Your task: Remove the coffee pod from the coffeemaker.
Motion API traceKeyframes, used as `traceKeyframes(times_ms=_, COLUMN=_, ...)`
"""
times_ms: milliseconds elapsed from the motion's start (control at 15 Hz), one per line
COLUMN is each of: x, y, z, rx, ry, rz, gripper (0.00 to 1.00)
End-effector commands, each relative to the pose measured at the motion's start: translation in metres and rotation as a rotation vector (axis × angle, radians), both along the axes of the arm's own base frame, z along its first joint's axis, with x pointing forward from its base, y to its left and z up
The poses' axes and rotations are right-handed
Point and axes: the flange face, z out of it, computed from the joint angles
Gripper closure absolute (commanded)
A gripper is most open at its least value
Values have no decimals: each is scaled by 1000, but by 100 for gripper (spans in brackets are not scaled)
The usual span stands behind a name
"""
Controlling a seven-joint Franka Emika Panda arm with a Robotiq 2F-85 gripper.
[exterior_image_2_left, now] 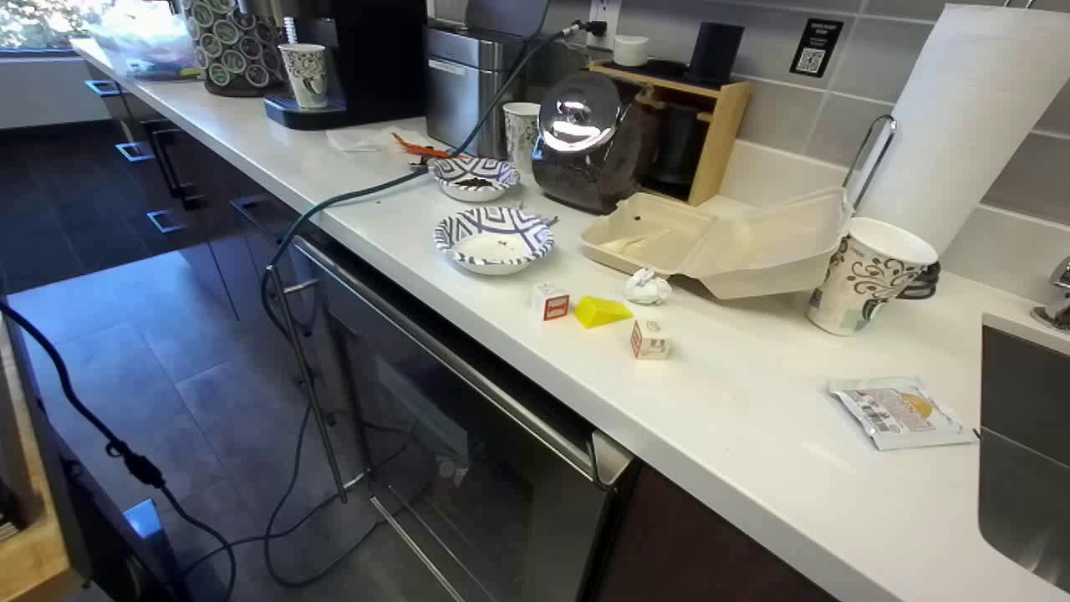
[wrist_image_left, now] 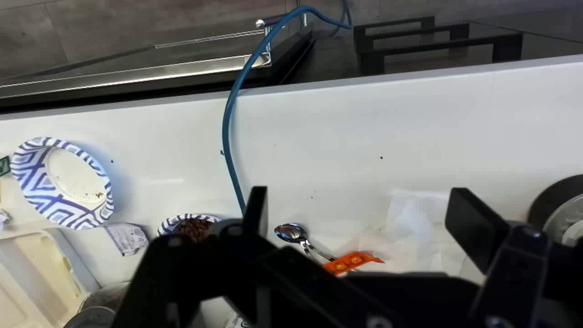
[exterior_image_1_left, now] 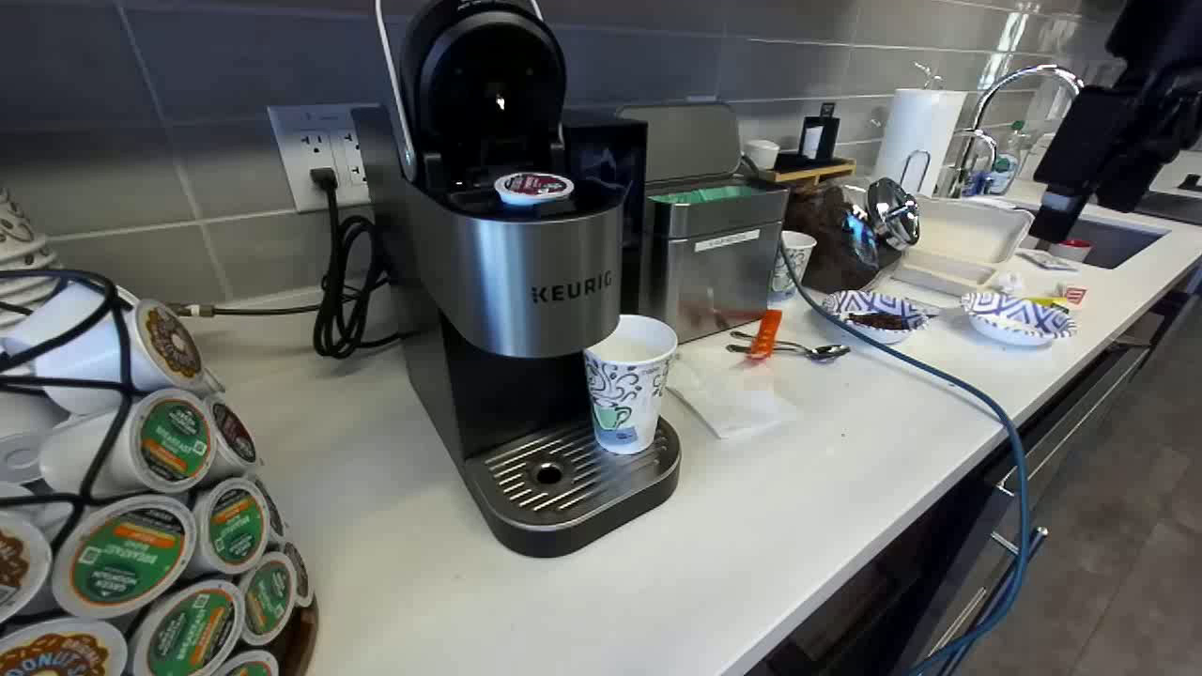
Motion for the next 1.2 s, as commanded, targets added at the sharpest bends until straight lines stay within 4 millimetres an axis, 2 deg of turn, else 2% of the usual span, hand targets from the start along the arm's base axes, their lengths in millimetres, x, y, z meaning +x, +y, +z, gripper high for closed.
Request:
traceKeyframes(times_ms=0, x=0, y=0, z=1, rx=0, ry=1, rz=0, gripper=0)
traceKeyframes(times_ms=667, x=0, y=0, z=1, rx=0, ry=1, rz=0, gripper=0)
traceKeyframes(times_ms=800, x=21, y=23, z=14, rx=-25, ry=-41, rz=44, gripper=0)
traceKeyframes(times_ms=1133, x=59, y=107, z=82, rx=-35, ry=-224, rz=175, gripper=0)
